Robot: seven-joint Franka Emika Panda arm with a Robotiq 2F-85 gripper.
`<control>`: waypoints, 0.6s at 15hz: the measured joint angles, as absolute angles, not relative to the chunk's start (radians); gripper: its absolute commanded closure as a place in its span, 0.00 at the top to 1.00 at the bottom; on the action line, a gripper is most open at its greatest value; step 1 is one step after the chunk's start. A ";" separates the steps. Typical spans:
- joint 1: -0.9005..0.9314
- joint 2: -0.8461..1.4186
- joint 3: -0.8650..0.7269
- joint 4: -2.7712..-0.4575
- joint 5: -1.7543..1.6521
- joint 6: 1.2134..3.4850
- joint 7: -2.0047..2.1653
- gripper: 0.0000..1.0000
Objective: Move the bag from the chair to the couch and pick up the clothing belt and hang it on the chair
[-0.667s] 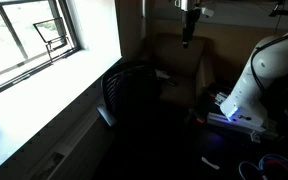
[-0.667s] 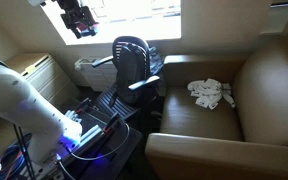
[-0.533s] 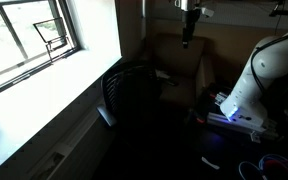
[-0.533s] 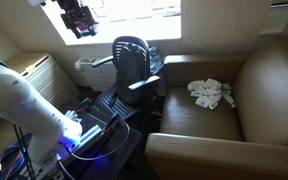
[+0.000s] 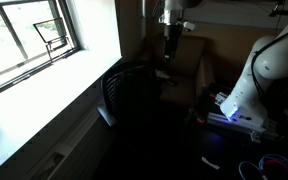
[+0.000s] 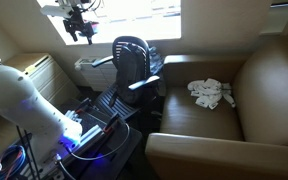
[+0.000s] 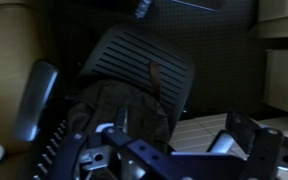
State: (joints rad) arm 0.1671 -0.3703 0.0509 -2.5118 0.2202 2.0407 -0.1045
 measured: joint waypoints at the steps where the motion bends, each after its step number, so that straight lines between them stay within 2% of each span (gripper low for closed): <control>1: 0.192 -0.307 0.061 -2.487 0.286 2.087 -0.088 1.00; 4: 0.212 -0.122 0.126 -2.387 0.362 2.237 0.082 1.00; 6: 0.218 -0.016 0.146 -2.307 0.399 2.241 0.102 1.00; 9: 0.217 -0.014 0.146 -2.307 0.398 2.240 0.102 1.00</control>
